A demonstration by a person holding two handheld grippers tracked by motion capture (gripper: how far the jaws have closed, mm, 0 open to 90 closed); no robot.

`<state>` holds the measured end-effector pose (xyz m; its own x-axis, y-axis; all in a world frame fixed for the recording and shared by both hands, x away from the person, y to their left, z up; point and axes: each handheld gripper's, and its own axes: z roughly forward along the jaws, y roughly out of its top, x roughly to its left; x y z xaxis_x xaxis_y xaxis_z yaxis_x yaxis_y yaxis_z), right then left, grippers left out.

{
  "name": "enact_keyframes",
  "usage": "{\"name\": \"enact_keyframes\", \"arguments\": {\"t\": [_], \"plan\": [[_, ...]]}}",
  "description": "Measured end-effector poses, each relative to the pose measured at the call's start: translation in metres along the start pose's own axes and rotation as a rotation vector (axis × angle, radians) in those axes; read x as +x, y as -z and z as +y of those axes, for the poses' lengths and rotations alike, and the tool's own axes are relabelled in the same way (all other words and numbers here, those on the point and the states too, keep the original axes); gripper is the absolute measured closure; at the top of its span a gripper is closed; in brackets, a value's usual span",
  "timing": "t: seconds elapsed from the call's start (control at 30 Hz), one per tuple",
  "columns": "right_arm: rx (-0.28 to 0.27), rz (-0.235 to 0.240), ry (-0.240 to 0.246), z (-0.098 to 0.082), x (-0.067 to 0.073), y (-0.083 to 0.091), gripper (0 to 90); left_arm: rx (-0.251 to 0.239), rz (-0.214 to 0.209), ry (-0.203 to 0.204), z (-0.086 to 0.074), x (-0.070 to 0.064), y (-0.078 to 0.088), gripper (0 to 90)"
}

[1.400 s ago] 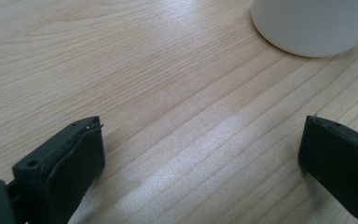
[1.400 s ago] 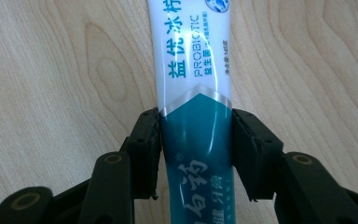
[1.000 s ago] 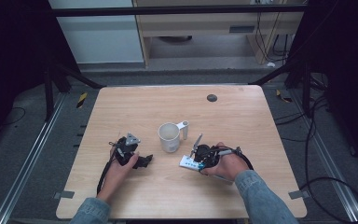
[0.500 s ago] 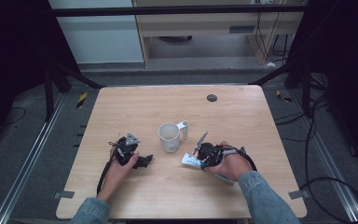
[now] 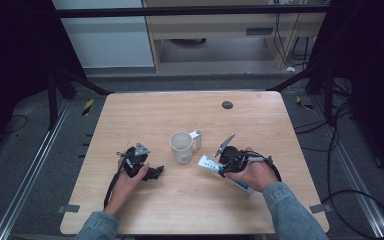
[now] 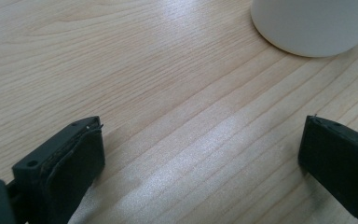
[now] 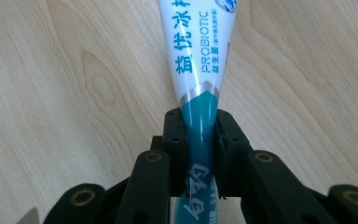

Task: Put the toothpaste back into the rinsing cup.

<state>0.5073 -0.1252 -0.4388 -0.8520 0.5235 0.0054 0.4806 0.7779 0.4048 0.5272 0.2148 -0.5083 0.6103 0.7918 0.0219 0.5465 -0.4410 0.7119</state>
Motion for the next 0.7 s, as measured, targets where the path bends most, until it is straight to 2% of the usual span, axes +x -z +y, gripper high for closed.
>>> {"name": "enact_keyframes", "arguments": {"t": [0.17,0.7], "plan": [[-0.041,0.001,-0.041,-0.002,-0.004,0.005,77.0,0.0,0.0,0.0,0.0,0.0,0.0,0.0],[-0.112,-0.007,-0.091,-0.003,-0.008,0.012,76.9,0.0,0.0,0.0,0.0,0.0,0.0,0.0]]}}
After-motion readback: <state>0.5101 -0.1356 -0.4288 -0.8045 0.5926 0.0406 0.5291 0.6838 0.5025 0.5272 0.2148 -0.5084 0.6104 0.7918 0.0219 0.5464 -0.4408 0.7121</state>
